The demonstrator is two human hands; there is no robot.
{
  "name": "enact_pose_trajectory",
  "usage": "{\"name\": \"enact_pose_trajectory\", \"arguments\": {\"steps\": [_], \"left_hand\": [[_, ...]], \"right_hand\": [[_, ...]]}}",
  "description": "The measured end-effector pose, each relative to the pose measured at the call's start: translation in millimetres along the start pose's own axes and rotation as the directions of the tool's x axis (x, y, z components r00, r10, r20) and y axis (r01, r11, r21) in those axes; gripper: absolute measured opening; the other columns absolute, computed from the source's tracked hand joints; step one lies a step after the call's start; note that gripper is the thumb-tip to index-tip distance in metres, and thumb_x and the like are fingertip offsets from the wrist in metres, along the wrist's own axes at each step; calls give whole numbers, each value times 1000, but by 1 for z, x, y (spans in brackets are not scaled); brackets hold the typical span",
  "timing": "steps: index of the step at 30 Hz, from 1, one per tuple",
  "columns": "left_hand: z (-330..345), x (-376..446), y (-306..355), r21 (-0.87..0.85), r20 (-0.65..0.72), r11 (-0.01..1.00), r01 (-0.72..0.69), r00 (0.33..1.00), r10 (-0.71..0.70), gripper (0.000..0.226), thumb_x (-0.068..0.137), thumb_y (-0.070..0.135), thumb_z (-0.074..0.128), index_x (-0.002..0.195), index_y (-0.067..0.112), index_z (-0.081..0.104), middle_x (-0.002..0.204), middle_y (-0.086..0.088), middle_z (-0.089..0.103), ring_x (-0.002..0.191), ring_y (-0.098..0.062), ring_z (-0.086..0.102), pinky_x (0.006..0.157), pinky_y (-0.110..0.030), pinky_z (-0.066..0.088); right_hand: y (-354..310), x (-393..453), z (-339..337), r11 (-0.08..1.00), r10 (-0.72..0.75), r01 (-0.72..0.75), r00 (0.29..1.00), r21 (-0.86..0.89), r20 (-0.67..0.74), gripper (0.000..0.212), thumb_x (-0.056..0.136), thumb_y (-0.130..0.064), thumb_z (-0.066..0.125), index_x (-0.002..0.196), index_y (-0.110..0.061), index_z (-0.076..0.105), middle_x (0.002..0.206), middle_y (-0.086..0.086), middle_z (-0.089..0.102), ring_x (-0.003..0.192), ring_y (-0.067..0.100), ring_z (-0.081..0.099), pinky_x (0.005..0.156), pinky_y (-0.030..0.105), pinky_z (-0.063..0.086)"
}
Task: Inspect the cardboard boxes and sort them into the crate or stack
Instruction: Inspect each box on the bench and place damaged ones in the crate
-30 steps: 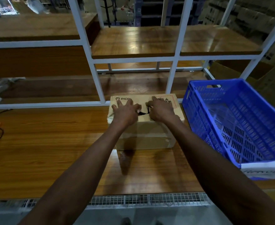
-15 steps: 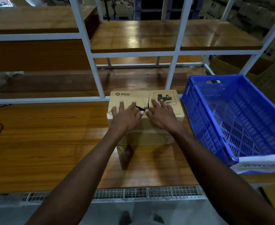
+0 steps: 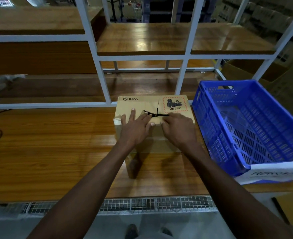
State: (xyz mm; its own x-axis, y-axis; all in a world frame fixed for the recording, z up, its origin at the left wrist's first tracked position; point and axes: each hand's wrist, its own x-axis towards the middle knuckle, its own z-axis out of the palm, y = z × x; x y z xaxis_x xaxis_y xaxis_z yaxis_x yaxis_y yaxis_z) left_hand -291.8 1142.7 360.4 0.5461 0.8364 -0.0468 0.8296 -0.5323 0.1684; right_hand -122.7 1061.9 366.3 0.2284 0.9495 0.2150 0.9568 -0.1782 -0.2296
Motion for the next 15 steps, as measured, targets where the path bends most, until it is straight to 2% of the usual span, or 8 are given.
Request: {"name": "enact_pose_trajectory", "arguments": {"steps": [2,4,7,9,12,15], "left_hand": [[4,-5,2,-15,-40,1000,-12,999,11,55,109,54,19,160,36,27,169,8,24,159,-31,0,121,-61,4],[6,-9,0,-28,-72,998,-47,996,45,53,108,53,27,159,36,31,167,8,28,158,-31,4,121,-61,5],[3,-13,-14,-126,-185,986,-111,979,86,48,102,40,56,149,33,48,157,4,46,153,-26,26,123,-54,11],[4,-16,-26,-180,-287,976,-126,955,70,42,97,30,65,139,30,59,147,2,56,146,-24,39,123,-50,15],[12,-26,-39,-99,-319,991,-90,946,54,52,96,24,66,145,36,53,154,6,49,149,-25,34,123,-59,12],[19,-32,-46,-33,-281,996,-83,957,71,72,94,22,70,155,43,38,163,10,37,154,-23,24,124,-57,6]], "right_hand": [[5,-20,14,998,-2,4,999,64,-35,37,105,-36,51,139,-26,61,148,2,58,145,32,44,116,52,34],[7,-23,23,997,2,0,1000,75,-26,43,104,-32,53,147,-27,54,157,1,50,153,31,32,124,53,24],[7,-16,24,993,21,-17,999,114,-33,43,103,-28,53,146,-27,54,158,0,49,155,30,28,125,50,19],[7,-16,24,990,16,-8,999,144,-51,45,100,-23,56,146,-26,55,159,1,47,156,31,27,126,49,16],[7,-19,23,988,-3,10,999,156,-45,50,98,-23,61,147,-27,53,161,2,44,157,32,24,127,49,13],[11,-20,22,996,26,-22,999,86,-46,54,95,-30,65,147,-35,51,166,5,34,157,38,16,124,57,13]]}}
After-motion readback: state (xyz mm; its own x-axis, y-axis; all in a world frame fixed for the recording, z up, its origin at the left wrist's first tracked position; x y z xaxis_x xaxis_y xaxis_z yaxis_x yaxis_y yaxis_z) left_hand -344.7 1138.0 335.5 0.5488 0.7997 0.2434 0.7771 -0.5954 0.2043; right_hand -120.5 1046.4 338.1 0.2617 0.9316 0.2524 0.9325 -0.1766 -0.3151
